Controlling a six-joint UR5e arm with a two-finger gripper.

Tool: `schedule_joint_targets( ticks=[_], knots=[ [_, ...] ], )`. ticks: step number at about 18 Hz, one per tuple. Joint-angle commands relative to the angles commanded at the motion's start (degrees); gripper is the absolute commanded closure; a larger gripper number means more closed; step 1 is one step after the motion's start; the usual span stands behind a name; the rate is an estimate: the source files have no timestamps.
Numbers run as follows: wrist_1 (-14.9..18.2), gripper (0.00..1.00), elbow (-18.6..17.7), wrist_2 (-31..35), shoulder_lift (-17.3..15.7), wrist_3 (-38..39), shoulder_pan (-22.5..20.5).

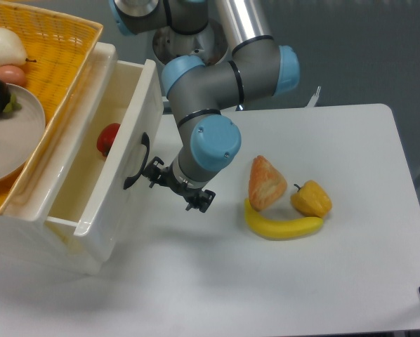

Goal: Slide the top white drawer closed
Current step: 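Push the drawer front with the gripper, sliding the drawer into the unit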

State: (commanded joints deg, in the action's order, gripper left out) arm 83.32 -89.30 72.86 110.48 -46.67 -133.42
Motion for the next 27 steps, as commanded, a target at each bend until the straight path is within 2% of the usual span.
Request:
schedule_joint_targets(
  ticks=[6,27],
  knots=[
    [1.1,0.0,0.0,-0.8,-1.0,0.4,0.9],
    [1.6,0.0,-0.3,-1.3,-1.8,0.4,3.2]
  ],
)
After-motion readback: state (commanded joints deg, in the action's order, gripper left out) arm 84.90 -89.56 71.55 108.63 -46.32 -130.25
